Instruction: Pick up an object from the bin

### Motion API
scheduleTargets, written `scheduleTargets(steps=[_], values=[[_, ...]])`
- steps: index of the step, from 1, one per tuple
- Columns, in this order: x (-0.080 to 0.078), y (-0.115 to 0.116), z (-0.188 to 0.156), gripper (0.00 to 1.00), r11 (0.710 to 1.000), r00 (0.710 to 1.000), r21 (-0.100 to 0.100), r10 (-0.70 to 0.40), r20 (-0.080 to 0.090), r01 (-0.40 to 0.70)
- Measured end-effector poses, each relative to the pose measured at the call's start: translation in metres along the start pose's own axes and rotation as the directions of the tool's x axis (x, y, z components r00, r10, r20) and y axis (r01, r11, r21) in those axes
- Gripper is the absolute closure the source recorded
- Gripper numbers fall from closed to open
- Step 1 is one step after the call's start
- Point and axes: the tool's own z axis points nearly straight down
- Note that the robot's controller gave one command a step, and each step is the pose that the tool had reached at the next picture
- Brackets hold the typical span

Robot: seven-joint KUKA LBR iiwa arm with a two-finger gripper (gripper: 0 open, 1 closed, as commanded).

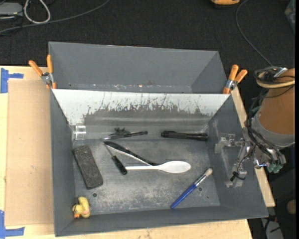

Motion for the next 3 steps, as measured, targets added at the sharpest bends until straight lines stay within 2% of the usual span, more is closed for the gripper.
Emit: scheduleTargets(steps=[1, 2, 3], values=[[-0.002, 0.001, -0.004, 0.00, 1.000, 1.000, 0.001, -0.004, 0.008, 0.004], [-0.018, -0.004, 0.047, 0.00, 0.987, 0.987, 0.002, -0.160, 0.009, 0.160], [-0.053, -0.022, 0.064, 0.00, 0.878, 0.878, 0.006, -0.478, 0.010, 0.478]])
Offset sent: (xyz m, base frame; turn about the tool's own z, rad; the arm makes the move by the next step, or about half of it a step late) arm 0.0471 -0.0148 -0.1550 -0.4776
